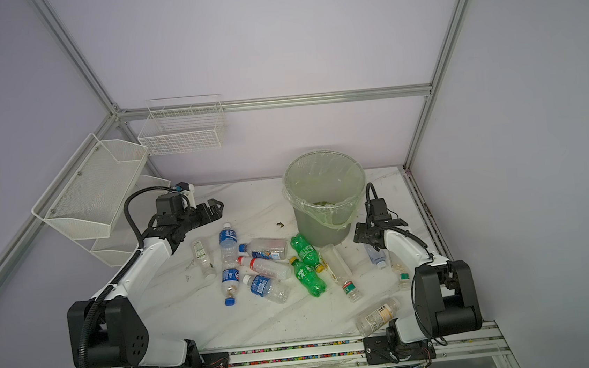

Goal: Throw the plastic bottles in the bin
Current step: Pick up the plastic bottle from the middle-right of the table.

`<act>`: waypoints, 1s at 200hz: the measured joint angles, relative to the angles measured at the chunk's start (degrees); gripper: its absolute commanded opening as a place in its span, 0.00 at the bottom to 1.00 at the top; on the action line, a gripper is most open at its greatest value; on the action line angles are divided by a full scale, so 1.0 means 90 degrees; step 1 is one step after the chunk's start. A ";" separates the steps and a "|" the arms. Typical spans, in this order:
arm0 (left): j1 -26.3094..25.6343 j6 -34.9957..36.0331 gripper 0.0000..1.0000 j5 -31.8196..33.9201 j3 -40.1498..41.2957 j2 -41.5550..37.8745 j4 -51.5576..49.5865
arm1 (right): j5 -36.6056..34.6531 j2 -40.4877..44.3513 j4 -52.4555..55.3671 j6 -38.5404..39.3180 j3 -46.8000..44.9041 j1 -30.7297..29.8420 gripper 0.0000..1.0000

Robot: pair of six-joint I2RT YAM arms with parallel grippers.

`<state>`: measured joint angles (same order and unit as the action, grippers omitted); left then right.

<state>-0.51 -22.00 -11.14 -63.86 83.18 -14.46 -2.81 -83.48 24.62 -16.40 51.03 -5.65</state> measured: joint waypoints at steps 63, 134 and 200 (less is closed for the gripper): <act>0.0000 0.0017 1.00 -0.0022 0.0000 -0.0148 -0.0056 | -0.0134 -0.0835 -0.0046 -0.0005 0.0143 -0.0010 0.82; 0.0153 0.0056 1.00 0.0019 -0.0002 0.0138 -0.0243 | -0.0073 -0.0996 -0.0175 -0.0056 0.0180 -0.0012 0.49; 0.0228 0.0056 1.00 0.0085 -0.0002 0.0260 -0.0316 | -0.0056 -0.0243 -0.0126 -0.0299 0.0238 -0.0010 0.39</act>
<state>1.54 -21.50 -10.37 -63.88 85.52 -17.30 -3.31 -85.67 23.49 -19.09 53.17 -5.74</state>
